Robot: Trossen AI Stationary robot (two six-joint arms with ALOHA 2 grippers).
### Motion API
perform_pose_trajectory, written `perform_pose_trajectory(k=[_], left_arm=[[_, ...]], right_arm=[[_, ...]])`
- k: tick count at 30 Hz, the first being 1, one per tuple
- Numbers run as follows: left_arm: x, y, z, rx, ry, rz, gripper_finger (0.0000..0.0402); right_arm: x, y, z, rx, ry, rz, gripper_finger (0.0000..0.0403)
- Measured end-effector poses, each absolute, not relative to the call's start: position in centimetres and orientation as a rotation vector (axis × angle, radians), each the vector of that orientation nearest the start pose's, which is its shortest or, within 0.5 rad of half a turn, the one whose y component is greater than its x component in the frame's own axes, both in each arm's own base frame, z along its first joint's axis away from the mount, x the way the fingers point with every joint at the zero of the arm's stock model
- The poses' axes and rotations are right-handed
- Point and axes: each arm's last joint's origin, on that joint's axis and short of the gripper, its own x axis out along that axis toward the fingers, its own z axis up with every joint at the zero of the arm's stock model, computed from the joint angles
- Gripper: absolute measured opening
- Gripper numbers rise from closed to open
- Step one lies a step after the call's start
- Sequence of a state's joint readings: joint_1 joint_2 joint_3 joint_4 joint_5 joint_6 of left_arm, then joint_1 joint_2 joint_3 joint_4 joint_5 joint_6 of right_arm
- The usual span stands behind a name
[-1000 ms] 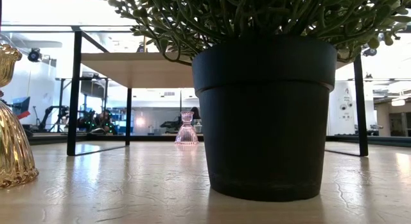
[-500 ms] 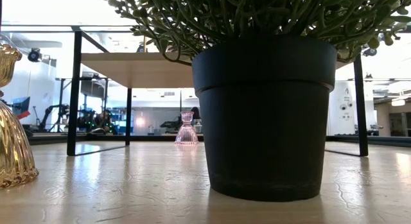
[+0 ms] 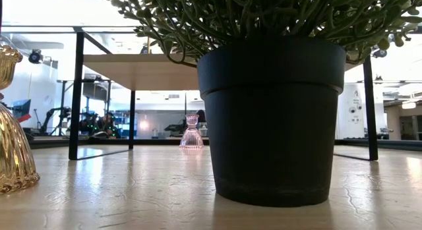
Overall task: Pick & Place candle stick holders
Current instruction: Put the gold candle holder on the shelf
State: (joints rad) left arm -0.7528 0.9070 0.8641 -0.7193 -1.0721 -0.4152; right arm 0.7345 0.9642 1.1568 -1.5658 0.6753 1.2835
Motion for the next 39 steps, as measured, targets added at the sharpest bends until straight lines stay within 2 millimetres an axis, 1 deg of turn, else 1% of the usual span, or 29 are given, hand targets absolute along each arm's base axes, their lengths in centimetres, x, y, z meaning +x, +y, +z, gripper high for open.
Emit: perform_pose_trajectory(k=[6, 9, 11, 17, 20, 27, 34, 39], left_arm=[[11.7, -7.8, 30.3, 0.023, 0.518, 0.39, 0.0021], [11.3, -7.5, 29.9, 0.004, 0.568, 0.383, 0.0021], [11.3, -7.5, 29.7, 0.003, 0.592, 0.37, 0.0021], [11.2, -7.5, 29.7, 0.02, 0.601, 0.357, 0.0021], [11.2, -7.4, 29.6, 0.037, 0.591, 0.37, 0.0021], [11.2, -7.4, 29.5, 0.048, 0.58, 0.385, 0.0021], [11.2, -7.4, 29.5, 0.049, 0.581, 0.384, 0.0021], [11.2, -7.4, 29.5, 0.05, 0.583, 0.383, 0.0021]], right_arm=[[9.8, 6.5, 33.8, 0.279, 0.842, -0.565, 0.0103], [9.9, 6.5, 33.7, 0.287, 0.855, -0.554, 0.0105], [10.1, 6.8, 33.7, 0.288, 0.873, -0.508, 0.0103], [12.2, 9.1, 34.7, 0.266, 0.787, -0.204, 0.0091], [13.1, 10.1, 35.0, 0.281, 0.763, -0.11, 0.0086], [15.0, 12.4, 33.7, 0.29, 0.903, -0.052, 0.0086], [17.6, 14.8, 33.7, 0.24, 0.979, -0.042, 0.0086], [18.8, 16.2, 33.5, 0.2, 1.048, -0.054, 0.0086]])
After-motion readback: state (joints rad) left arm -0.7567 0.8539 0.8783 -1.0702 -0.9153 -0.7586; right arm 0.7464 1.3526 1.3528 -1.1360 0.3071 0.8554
